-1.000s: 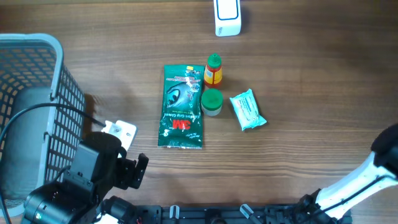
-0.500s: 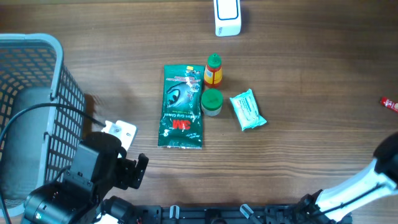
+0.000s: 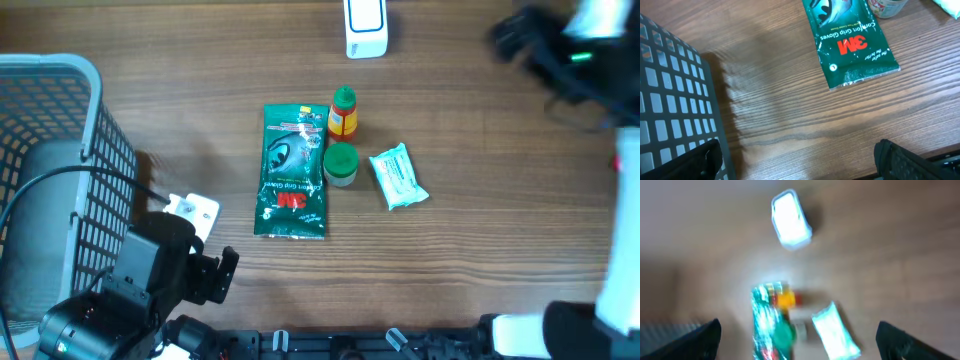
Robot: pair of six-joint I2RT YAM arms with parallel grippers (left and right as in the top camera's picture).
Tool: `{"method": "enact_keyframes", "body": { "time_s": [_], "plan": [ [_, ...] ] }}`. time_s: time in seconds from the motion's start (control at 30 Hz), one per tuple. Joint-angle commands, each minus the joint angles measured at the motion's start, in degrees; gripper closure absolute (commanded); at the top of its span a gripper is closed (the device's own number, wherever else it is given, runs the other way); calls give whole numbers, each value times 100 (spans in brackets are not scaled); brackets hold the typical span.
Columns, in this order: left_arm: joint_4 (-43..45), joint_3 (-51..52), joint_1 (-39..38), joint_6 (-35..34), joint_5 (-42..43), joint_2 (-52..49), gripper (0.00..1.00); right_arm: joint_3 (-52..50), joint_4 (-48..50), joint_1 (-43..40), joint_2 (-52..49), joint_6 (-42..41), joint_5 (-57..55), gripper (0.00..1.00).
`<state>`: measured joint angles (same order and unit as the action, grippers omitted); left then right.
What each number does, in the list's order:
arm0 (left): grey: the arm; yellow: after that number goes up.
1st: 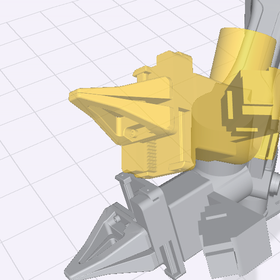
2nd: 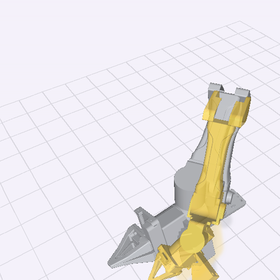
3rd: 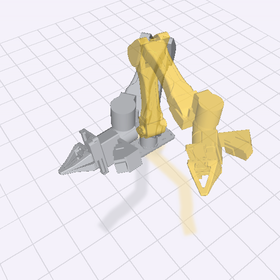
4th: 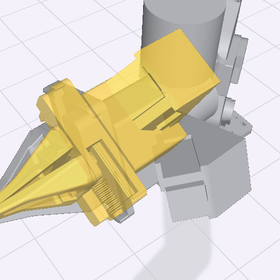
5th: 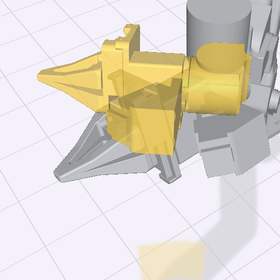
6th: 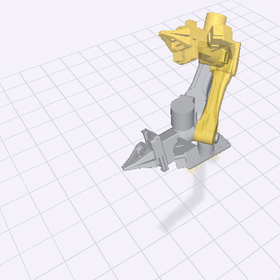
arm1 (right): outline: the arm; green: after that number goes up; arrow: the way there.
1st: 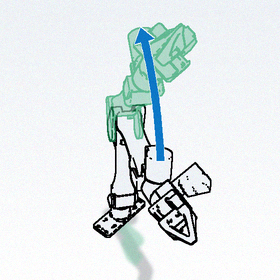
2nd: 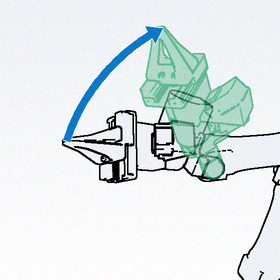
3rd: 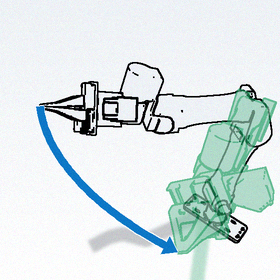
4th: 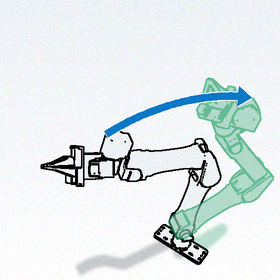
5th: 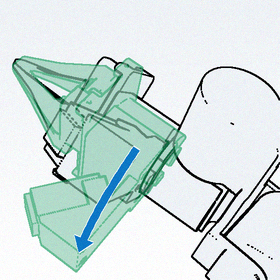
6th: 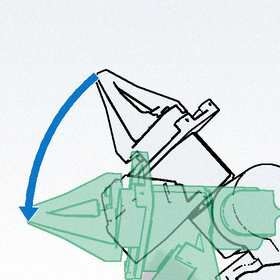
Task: Scan the item barcode
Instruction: 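Reach right gripper to light-green tissue pack and grasp it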
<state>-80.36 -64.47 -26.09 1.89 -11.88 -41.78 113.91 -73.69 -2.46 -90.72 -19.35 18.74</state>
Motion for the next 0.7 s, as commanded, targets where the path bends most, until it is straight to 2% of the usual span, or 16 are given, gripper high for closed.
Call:
{"method": "enact_keyframes", "body": {
  "time_s": [0.0,0.07,0.13,0.2,0.27,0.37,0.47,0.57,0.67],
  "plan": [
    [13,-15,22,48,50,15,0,-302,-400,1161,-629,863,-1471,0],
    [13,-15,22,48,50,15,0,-732,-516,1812,-846,870,-1904,1],
    [13,-15,22,48,50,15,0,-1580,-157,2509,-894,555,-2677,1],
    [13,-15,22,48,50,15,0,-2326,317,2898,-894,321,-2826,1],
    [13,-15,22,48,50,15,0,-3145,1189,3053,-907,302,-2776,1],
    [13,-15,22,48,50,15,0,-3827,1974,3053,-920,269,-2621,0],
    [13,-15,22,48,50,15,0,-4341,2564,3257,-927,1285,-2796,0],
    [13,-15,22,48,50,15,0,-4881,3388,3305,-957,1375,-2844,4],
    [13,-15,22,48,50,15,0,-5309,4013,3305,-1161,1934,-2846,10]
  ]
}}
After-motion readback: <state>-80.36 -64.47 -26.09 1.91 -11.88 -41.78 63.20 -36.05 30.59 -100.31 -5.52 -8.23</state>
